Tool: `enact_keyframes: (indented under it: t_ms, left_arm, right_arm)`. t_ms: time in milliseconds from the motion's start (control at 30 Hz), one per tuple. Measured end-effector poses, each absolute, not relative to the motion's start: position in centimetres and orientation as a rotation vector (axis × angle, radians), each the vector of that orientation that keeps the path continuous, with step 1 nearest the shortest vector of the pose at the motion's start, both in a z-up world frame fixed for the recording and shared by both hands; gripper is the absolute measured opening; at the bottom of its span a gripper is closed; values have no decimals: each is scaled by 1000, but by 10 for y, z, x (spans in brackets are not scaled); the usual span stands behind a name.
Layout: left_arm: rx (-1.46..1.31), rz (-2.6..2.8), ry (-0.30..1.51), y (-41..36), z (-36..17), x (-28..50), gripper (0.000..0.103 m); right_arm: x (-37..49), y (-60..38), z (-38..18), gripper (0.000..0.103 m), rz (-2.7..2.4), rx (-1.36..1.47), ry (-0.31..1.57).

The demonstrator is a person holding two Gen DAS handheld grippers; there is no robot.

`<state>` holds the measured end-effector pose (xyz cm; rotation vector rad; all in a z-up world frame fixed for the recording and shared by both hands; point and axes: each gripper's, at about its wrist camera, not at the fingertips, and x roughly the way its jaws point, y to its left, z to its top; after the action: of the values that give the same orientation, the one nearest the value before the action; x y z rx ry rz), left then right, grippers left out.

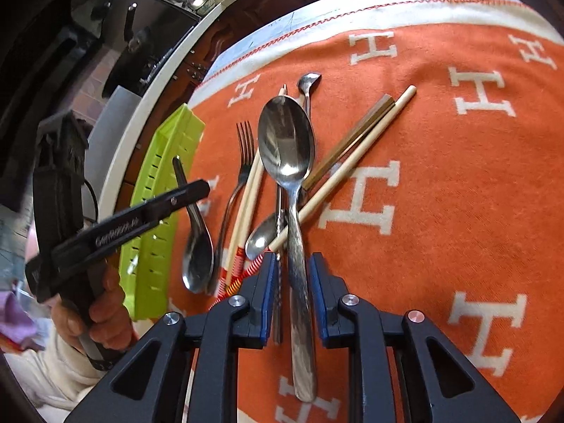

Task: Organize utensils
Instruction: 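Grasp a metal spoon with the right gripper while the left lifts its spoon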

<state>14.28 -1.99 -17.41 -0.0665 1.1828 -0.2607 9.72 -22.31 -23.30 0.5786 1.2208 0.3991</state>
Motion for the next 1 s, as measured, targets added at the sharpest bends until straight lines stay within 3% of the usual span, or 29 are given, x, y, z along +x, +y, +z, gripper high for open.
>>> enact_keyframes:
  t_ms: [67,233,400,467,767,1000]
  left_arm:
    - [-83,-280,1180,-18,-172,142,9]
    - [-124,-323,1152,-16,-164,140,1]
    - [-146,-349,1137,-15,-158,136,1]
    - [-147,-356,1136,-14,-156,134,1]
    - [-141,-362,1090,-1,-123,121,1]
    - [-79,-266,1022,39,-65,102,1]
  right_arm:
    - [99,-223,-234,11,387,577,1214]
    - [91,-218,-230,9,368,544,1183]
    - [80,-215,-218,8,361,548,1155]
    - [77,-215,-214,2,368,563,1146]
    - [65,-214,-193,2,323,567,1131]
    - [59,-199,-150,2,351,559,1084]
